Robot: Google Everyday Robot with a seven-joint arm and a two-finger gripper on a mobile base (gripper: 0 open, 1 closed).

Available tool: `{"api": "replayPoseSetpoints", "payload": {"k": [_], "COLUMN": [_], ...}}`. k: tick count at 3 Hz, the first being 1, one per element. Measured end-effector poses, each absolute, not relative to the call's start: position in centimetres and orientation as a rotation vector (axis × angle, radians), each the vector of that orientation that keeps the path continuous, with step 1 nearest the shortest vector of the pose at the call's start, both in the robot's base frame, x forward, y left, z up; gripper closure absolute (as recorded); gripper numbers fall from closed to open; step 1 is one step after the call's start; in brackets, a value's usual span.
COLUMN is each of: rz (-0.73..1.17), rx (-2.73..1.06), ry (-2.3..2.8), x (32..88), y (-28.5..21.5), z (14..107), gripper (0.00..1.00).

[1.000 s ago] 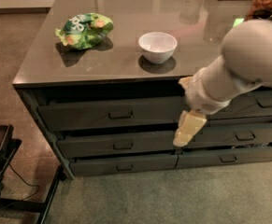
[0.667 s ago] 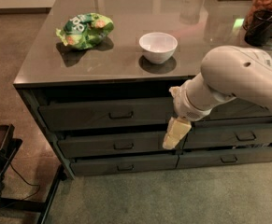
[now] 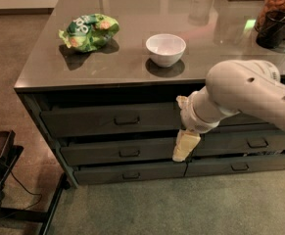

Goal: Open top drawer

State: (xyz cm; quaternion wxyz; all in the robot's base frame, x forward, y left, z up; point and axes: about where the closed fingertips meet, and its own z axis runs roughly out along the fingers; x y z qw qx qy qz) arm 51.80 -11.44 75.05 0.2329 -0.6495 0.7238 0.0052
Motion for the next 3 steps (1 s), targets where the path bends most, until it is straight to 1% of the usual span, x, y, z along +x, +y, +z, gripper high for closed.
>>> {"api": "replayPoseSetpoints", "payload": {"k": [1, 3], "rz": [-0.052, -0.131], "rx": [-1.854, -1.939], "ry": [1.922, 1.763], "x": [52.3, 55.6], "y": [-11.1, -9.5], "z": [73.0, 69.9], "gripper": [0.00, 0.00]}}
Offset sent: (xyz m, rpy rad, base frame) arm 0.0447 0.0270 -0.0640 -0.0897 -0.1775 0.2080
